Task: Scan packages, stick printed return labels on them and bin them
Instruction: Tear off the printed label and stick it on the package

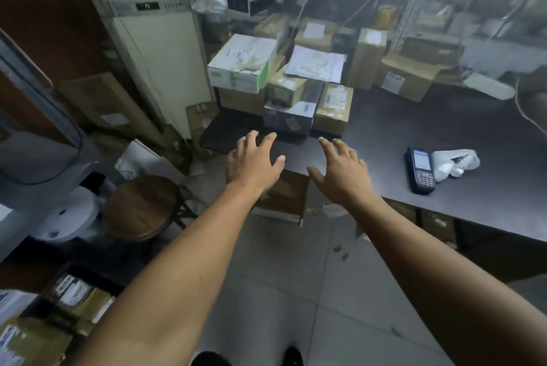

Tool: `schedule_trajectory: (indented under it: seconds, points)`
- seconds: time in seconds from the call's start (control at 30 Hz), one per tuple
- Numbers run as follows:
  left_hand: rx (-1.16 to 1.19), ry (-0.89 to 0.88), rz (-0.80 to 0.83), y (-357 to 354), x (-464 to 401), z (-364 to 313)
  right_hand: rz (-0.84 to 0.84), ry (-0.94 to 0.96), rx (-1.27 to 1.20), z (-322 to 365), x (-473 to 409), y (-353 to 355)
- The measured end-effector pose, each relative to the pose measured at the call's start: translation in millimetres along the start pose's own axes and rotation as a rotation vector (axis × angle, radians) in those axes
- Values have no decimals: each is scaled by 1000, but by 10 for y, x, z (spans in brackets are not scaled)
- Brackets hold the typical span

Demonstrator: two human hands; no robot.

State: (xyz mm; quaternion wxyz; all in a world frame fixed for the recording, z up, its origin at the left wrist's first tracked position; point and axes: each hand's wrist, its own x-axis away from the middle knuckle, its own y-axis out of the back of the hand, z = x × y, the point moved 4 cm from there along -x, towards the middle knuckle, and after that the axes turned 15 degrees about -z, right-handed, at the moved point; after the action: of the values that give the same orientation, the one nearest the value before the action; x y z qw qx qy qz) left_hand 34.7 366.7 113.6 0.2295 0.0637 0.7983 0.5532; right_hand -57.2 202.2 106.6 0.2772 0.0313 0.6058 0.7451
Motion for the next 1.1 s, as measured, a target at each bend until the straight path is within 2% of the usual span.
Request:
schedule_trajectory:
  seconds: [0.3,0.5,0.63,0.9,1.1]
  points:
    - [-7,-58,16,-352,-827,-522,-48,-66,-29,-541,-905,67]
    - [98,-169,16,-711,-1609,-985,-66,-188,35,-939,-1544,9]
    - [151,-241,75,-964,-2042,-1377,-71,-280,80,-1263,-1850,10]
    - [231,-365,172,-1612,-2544,-2195,-79,-449,137,-2197,-2280,-21]
    - [206,-366,224,-2182,-3004,-2867,-44,-486,122,-3036,-2796,-163]
